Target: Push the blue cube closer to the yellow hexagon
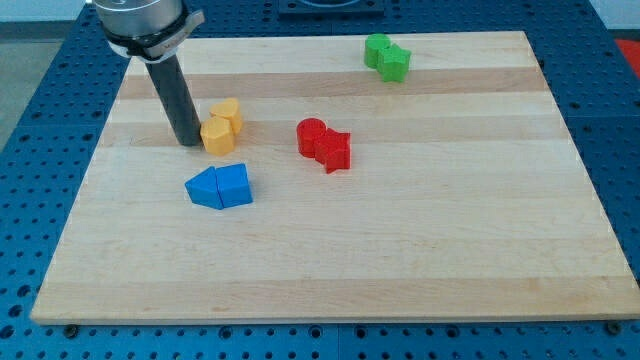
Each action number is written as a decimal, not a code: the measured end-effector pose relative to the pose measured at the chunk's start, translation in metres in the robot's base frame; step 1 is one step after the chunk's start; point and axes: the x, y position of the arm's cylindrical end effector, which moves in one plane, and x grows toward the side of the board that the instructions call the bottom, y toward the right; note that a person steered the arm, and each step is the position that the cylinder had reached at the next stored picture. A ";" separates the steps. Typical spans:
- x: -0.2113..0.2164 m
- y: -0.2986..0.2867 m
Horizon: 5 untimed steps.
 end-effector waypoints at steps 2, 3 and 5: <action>0.015 -0.020; 0.055 -0.033; 0.146 0.038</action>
